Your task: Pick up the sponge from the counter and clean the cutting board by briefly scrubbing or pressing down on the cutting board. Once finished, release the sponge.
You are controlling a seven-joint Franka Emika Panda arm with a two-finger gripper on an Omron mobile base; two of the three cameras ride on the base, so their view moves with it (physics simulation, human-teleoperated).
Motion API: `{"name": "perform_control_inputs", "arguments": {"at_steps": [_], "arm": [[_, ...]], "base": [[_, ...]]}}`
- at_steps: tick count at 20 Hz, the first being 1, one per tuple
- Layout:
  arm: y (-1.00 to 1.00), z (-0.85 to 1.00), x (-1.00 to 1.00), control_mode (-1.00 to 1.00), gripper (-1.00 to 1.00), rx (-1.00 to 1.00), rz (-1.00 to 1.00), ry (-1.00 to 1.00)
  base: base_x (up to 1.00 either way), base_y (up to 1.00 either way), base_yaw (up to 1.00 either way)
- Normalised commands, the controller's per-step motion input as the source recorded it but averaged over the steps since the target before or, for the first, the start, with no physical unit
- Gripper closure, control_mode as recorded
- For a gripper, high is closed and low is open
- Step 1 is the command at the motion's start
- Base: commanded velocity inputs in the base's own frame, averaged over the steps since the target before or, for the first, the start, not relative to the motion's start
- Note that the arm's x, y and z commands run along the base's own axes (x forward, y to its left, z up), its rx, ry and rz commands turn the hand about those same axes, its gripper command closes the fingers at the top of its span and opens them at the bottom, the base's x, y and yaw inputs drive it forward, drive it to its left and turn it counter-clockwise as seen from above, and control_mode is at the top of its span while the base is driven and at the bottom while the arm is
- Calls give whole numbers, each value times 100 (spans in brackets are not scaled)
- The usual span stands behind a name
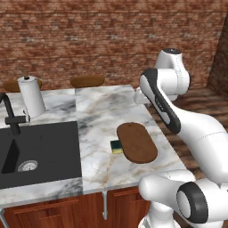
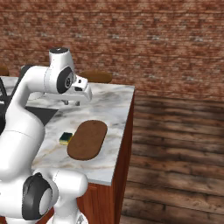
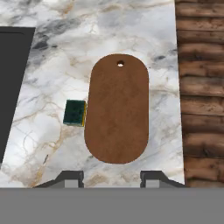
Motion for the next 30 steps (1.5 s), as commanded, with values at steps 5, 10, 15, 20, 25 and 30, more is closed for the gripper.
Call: {"name": "perform_control_inputs", "arguments": {"at_steps": [5, 10, 15, 20, 25, 30], "arm": [[12, -5, -22, -100, -100, 0, 0, -1], [76, -42, 3, -100, -100, -2, 0, 11], [65, -63, 23, -100, -100, 0, 0, 21], [30, -68, 32, -100, -100, 0, 0, 19], [8, -57, 32, -100, -100, 0, 0, 7], [0, -50, 15, -100, -100, 0, 0, 0]], "base": [[0, 0, 0], [0, 0, 0], [0, 0, 0], [0, 0, 0], [0, 0, 0], [0, 0, 0]]}}
